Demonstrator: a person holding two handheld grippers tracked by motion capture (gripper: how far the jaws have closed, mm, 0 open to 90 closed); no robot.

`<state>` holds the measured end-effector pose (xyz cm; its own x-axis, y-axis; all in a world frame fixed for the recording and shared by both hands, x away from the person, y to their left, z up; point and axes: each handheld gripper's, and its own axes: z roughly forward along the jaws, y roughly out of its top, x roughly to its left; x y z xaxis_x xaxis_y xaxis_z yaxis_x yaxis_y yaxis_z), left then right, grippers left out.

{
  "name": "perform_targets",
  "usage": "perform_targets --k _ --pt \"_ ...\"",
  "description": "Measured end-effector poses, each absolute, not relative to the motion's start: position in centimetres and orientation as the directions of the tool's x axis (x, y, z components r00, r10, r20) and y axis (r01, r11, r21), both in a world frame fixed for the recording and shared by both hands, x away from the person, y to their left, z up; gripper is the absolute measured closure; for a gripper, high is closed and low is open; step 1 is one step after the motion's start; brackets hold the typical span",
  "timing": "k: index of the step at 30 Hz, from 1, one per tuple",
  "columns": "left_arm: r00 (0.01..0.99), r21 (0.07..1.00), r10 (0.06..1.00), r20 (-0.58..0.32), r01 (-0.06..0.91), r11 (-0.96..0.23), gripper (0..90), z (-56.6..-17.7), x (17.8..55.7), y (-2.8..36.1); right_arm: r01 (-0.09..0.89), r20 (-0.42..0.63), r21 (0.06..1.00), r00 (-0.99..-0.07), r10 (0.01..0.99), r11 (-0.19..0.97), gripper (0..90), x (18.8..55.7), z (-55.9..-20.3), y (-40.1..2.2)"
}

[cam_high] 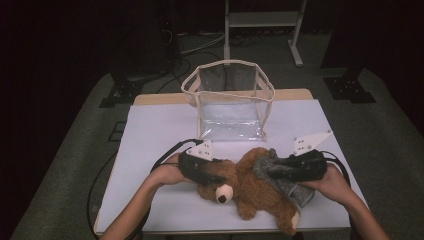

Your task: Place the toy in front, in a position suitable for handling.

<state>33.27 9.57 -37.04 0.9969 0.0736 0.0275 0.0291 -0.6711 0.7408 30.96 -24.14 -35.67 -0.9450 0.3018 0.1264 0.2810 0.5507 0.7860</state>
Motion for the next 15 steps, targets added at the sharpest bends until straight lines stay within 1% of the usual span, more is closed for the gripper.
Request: perform_targets --k 3,9,15 --pt "0.996 0.746 0.076 0.037 0.023 -0.665 47.2 -37.2 32.8 9.8 0.291 0.122 0.782 -0.938 0.323 0.551 74.6 31.4 -35.1 -25.1" --pt "0.997 0.758 0.067 0.047 0.008 -0.652 47.7 -37.5 32.2 10.2 0.304 0.108 0.772 -0.928 0.356 0.558 74.6 32.3 -34.4 -25.8" --pt "0.997 0.764 0.054 0.054 -0.006 -0.645 47.7 -37.6 31.6 10.5 0.324 0.123 0.776 -0.919 0.373 0.541 74.6 33.3 -34.1 -26.5"
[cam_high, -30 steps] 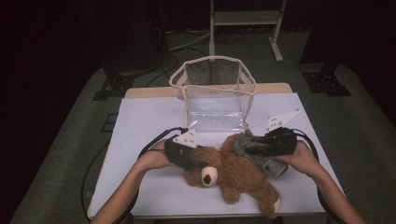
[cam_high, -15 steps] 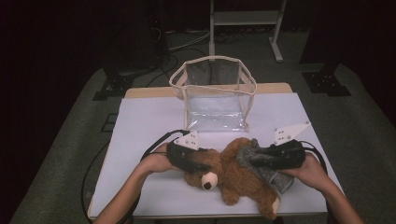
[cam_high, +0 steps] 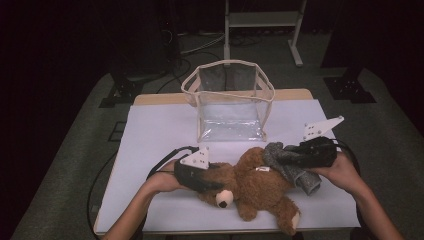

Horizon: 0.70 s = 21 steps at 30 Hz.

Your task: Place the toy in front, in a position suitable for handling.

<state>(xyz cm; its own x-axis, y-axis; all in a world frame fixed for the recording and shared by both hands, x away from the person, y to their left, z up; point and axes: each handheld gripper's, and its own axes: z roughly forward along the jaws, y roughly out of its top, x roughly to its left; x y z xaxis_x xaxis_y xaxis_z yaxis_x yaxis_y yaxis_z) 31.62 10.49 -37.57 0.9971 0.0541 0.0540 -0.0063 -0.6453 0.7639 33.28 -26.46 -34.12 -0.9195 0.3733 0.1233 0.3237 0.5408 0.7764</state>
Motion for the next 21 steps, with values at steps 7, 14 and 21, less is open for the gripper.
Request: perform_targets --k 7,14,21 --pt "0.996 0.747 0.038 0.079 -0.034 -0.664 47.7 -37.4 31.2 10.1 0.282 0.100 0.751 -0.943 0.318 0.598 74.6 33.8 -33.8 -22.9" --pt "0.996 0.743 0.031 0.089 -0.046 -0.668 47.3 -37.4 31.1 10.0 0.222 0.080 0.735 -0.967 0.243 0.641 74.6 34.1 -33.6 -19.4" --pt "0.996 0.749 0.037 0.087 -0.041 -0.661 47.0 -37.5 31.0 10.1 0.218 0.071 0.715 -0.968 0.241 0.665 74.5 33.7 -33.8 -19.3"
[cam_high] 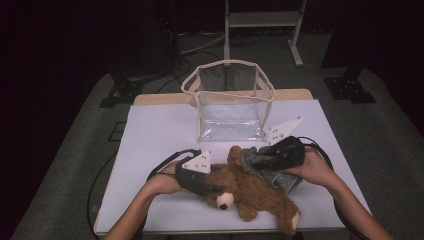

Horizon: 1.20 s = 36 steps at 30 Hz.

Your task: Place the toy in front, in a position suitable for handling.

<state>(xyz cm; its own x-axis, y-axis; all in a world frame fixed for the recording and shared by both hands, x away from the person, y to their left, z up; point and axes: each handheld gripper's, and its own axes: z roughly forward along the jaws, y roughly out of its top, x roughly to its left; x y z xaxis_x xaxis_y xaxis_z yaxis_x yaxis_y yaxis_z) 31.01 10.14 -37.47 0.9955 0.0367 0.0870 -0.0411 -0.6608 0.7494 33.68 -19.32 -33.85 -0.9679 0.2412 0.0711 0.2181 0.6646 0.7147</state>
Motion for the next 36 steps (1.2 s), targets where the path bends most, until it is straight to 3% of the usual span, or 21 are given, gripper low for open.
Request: perform_targets --k 18,36 --pt "0.997 0.768 0.045 0.061 -0.019 -0.640 46.5 -37.6 31.3 10.3 0.363 0.168 0.754 -0.912 0.373 0.547 74.4 31.4 -36.0 -28.0" --pt "0.997 0.757 0.040 0.072 -0.028 -0.653 45.8 -37.4 31.3 10.0 0.334 0.135 0.767 -0.918 0.372 0.547 74.4 30.9 -34.8 -28.2"
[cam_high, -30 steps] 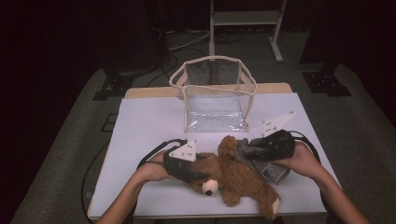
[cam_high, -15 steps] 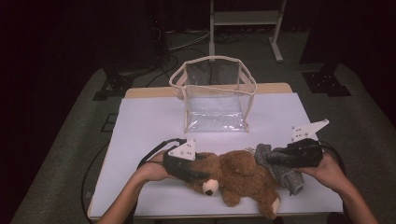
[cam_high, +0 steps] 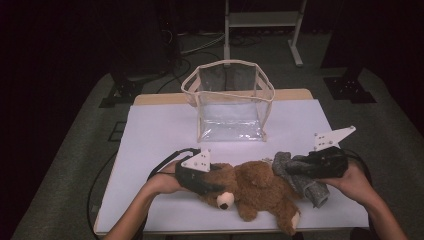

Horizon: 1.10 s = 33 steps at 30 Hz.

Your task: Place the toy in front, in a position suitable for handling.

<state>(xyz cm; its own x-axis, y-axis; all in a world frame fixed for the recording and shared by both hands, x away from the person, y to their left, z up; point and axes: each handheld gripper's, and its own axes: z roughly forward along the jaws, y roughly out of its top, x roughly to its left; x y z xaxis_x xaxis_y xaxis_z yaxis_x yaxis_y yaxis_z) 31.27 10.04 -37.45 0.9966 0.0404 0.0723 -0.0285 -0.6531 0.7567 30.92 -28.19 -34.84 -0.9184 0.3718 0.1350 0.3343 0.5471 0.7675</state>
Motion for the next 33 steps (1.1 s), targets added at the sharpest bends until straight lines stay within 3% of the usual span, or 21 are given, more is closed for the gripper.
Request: perform_targets --k 13,19,33 --pt "0.995 0.740 0.030 0.094 -0.050 -0.671 45.4 -37.2 31.2 9.7 0.188 0.066 0.750 -0.975 0.211 0.634 74.5 32.6 -32.8 -20.1" --pt "0.995 0.746 0.033 0.090 -0.046 -0.664 45.4 -37.3 31.1 9.8 0.189 0.073 0.714 -0.978 0.196 0.674 74.4 32.7 -33.7 -18.7" --pt "0.996 0.750 0.032 0.081 -0.040 -0.660 45.3 -37.3 31.2 9.8 0.339 0.139 0.753 -0.920 0.366 0.565 74.5 30.2 -35.6 -27.9"
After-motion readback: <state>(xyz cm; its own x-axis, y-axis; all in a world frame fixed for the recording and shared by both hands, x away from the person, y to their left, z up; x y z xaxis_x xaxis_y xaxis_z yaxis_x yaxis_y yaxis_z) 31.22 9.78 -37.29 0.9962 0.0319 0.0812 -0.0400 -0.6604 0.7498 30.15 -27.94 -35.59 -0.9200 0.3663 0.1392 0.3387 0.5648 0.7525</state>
